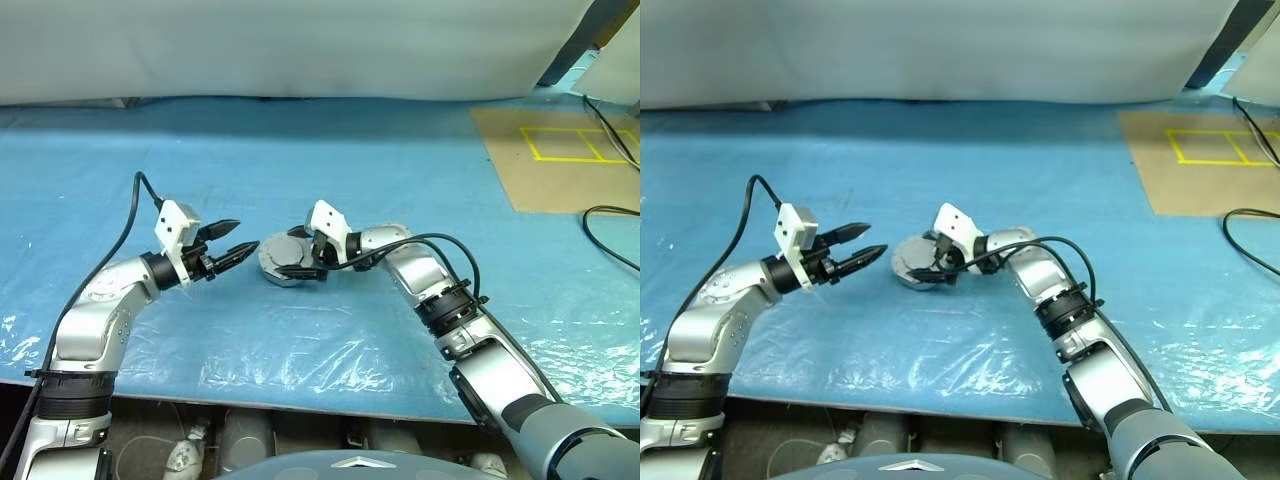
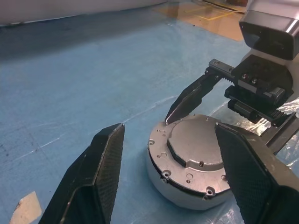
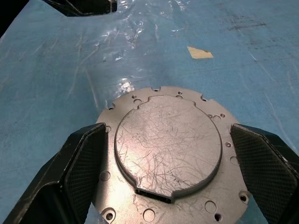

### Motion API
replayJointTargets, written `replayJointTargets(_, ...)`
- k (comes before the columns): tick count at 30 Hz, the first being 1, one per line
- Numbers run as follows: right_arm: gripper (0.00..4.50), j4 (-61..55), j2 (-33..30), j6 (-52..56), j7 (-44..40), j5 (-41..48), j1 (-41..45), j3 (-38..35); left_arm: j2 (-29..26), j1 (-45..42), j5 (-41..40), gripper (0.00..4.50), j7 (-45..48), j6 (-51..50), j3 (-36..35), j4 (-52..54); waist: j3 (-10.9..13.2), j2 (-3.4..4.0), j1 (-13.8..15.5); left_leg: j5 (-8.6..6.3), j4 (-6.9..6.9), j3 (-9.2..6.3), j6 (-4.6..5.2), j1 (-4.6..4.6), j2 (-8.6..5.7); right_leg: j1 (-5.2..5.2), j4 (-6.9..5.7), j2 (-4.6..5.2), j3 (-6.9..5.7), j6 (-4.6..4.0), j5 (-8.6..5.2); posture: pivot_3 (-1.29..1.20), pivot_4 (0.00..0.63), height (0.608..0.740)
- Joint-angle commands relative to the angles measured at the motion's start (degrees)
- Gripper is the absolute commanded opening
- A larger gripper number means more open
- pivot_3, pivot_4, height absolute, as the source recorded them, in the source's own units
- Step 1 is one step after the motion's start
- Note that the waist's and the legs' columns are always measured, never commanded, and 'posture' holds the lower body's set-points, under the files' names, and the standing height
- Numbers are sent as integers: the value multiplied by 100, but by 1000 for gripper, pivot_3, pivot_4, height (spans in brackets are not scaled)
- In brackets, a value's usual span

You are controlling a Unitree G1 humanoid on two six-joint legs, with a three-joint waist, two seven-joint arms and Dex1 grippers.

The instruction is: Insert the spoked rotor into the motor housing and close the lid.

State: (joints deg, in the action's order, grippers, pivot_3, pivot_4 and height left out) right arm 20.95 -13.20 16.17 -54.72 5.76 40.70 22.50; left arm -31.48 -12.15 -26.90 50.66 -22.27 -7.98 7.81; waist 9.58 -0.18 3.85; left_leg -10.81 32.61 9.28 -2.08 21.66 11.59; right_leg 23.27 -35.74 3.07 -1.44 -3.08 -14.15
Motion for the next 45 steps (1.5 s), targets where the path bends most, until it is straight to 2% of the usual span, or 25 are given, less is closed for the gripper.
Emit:
replayJointTargets(1,4094,49,57,-204,18,-123,-4,-17,9,-84,3,3245,-34,140,17,88,0,0,-1,0,1,0,0,0,0,0,0,0,0,0,0,0,150,740)
replayJointTargets(2,3929,64,47,-266,9,-180,-21,21,11,-77,15,3245,-32,154,34,76,0,0,0,0,1,0,0,0,0,0,-1,0,0,0,0,0,150,740)
replayJointTargets(5,2974,131,34,-331,-15,-297,-49,62,9,-65,31,3245,-27,179,81,67,0,0,-1,0,3,0,0,0,1,0,-1,0,0,0,0,0,150,740)
replayJointTargets(15,2962,368,118,-494,163,-618,-126,173,164,-115,50,3245,-110,173,293,96,0,0,-4,0,14,2,1,-24,3,-23,-4,-1,7,-2,-1,0,150,740)
replayJointTargets(23,2962,449,325,-82,338,-564,-101,45,199,-142,65,3245,-88,189,369,48,-1,-1,-124,0,13,8,0,-45,6,-39,-4,-2,15,-3,-2,0,150,740)
replayJointTargets(33,2962,1033,32,-786,533,-1261,-246,448,257,-264,184,3245,-58,218,563,-160,-6,8,-134,-1,13,11,1,-76,5,-68,-2,0,16,-4,-2,0,150,740)
replayJointTargets(39,2962,764,144,-343,371,-859,-168,151,259,-340,786,3245,-141,460,987,-726,-9,13,-117,-14,-1,17,21,-125,3,-109,3,7,19,-1,-4,0,150,740)
replayJointTargets(45,2962,512,87,-150,228,-763,-236,99,467,-606,1239,3245,-162,1019,1254,-1597,-11,15,-79,-10,-15,20,15,-120,1,-108,25,8,19,-2,-5,0,150,740)
